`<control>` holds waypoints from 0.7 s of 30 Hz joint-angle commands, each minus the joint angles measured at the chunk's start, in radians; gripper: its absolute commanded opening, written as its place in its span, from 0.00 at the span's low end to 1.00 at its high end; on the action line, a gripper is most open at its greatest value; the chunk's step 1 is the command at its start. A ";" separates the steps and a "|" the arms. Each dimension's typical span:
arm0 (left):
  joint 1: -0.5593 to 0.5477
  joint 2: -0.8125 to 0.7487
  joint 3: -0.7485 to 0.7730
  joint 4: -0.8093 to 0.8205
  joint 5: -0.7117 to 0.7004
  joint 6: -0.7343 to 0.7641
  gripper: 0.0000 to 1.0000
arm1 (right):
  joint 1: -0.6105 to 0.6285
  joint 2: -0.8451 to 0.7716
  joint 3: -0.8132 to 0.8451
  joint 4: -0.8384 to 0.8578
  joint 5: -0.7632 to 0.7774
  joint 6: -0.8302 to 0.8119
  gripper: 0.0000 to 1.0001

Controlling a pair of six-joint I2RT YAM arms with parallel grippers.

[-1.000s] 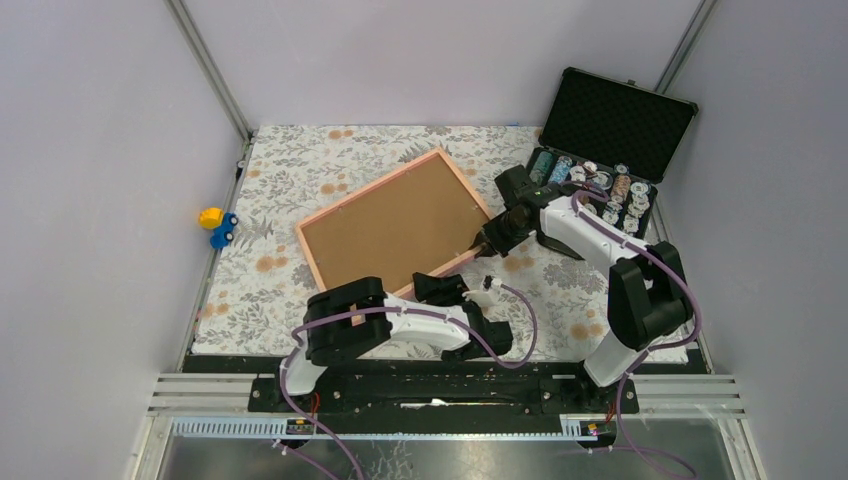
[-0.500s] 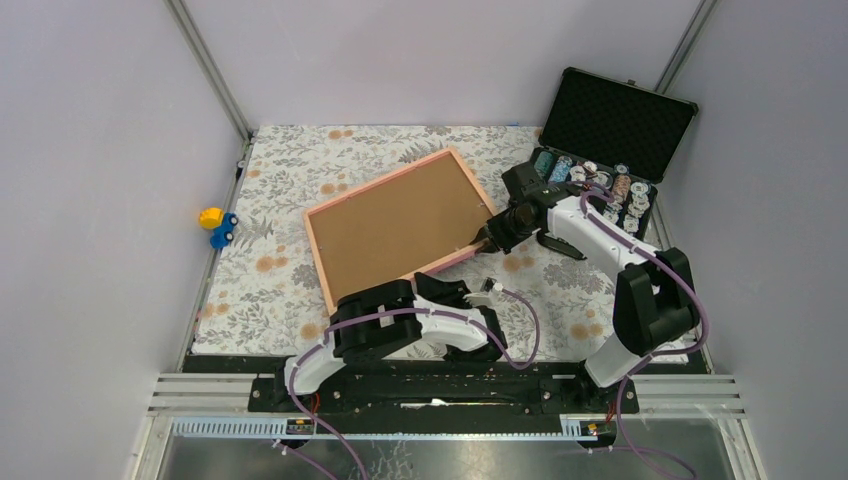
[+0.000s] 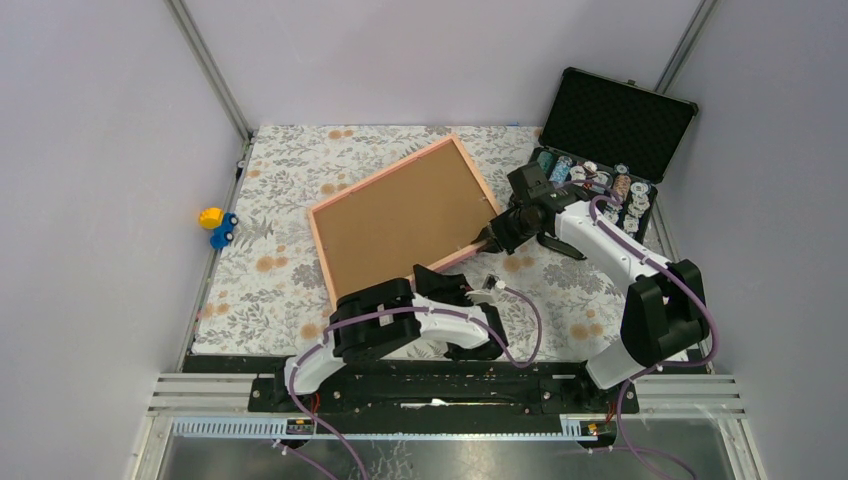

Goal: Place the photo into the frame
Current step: Turn over the photo frame at the center of the board.

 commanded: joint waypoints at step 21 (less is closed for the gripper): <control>0.073 -0.052 0.075 -0.034 -0.093 -0.031 0.13 | -0.017 -0.089 0.010 0.105 -0.112 -0.036 0.00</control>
